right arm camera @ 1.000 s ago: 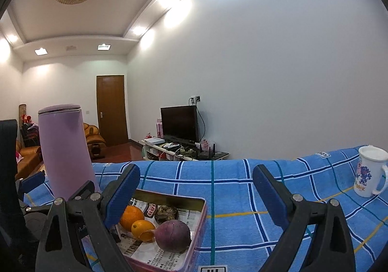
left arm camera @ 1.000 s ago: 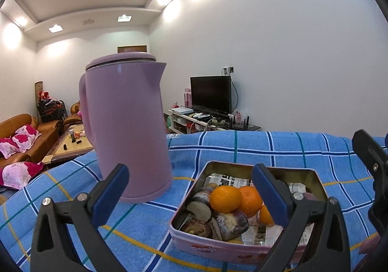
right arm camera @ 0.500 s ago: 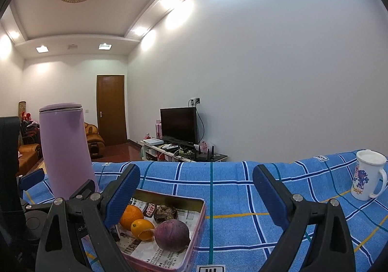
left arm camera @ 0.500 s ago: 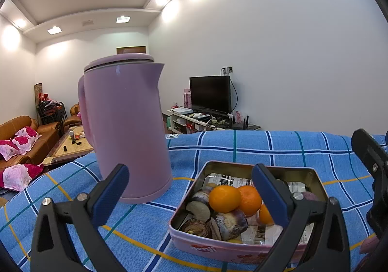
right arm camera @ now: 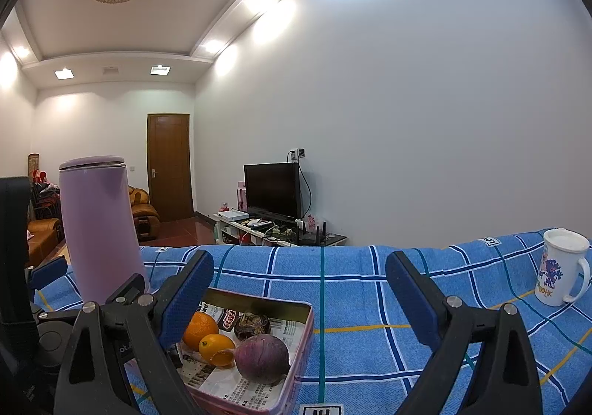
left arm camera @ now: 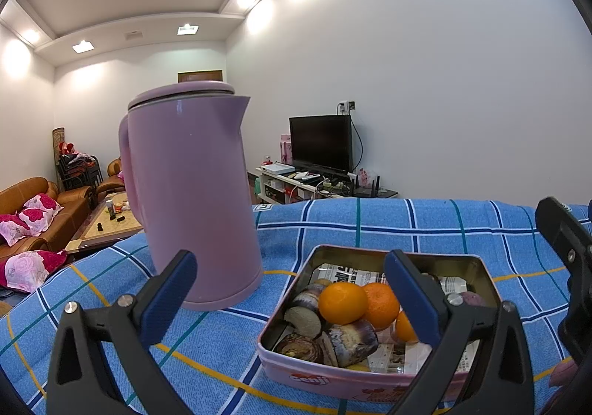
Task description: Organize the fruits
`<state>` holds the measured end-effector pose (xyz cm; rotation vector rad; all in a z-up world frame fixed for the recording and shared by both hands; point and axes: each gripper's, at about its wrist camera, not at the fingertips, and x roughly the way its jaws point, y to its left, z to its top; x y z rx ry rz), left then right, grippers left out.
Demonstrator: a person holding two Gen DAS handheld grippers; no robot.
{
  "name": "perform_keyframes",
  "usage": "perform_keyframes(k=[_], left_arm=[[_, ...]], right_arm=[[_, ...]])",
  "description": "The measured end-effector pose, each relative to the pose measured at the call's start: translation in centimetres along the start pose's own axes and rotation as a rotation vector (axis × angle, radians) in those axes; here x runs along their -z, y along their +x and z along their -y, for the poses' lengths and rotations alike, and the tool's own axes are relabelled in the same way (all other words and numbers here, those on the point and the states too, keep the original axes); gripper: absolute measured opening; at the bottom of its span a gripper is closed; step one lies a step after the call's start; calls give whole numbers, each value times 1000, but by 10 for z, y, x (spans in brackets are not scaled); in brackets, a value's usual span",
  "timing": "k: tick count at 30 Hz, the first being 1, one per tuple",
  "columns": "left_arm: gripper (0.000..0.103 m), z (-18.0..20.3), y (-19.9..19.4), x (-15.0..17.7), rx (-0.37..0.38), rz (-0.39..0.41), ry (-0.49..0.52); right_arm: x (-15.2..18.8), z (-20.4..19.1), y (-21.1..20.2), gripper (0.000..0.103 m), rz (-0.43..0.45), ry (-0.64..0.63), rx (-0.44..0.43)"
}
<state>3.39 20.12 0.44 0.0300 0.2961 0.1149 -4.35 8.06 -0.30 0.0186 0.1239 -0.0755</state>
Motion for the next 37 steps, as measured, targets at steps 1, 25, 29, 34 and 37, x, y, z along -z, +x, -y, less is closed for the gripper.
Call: perform_keyframes(k=[1, 25, 29, 34, 37], left_arm=[[103, 0, 0, 0, 0, 0, 0], [103, 0, 4, 0, -20, -16, 6], [103, 0, 5, 0, -24, -28, -2], [103, -2, 7, 1, 8, -44, -22], [103, -2, 8, 0, 4, -46, -19]], right_arm=[[0, 0, 0, 95, 0, 0, 0], [-1, 0, 1, 95, -7, -1, -1], [-1, 0, 1, 95, -8, -1, -1], [0, 1, 2, 95, -10, -1, -2], [0, 1, 2, 95, -11, 0, -1]])
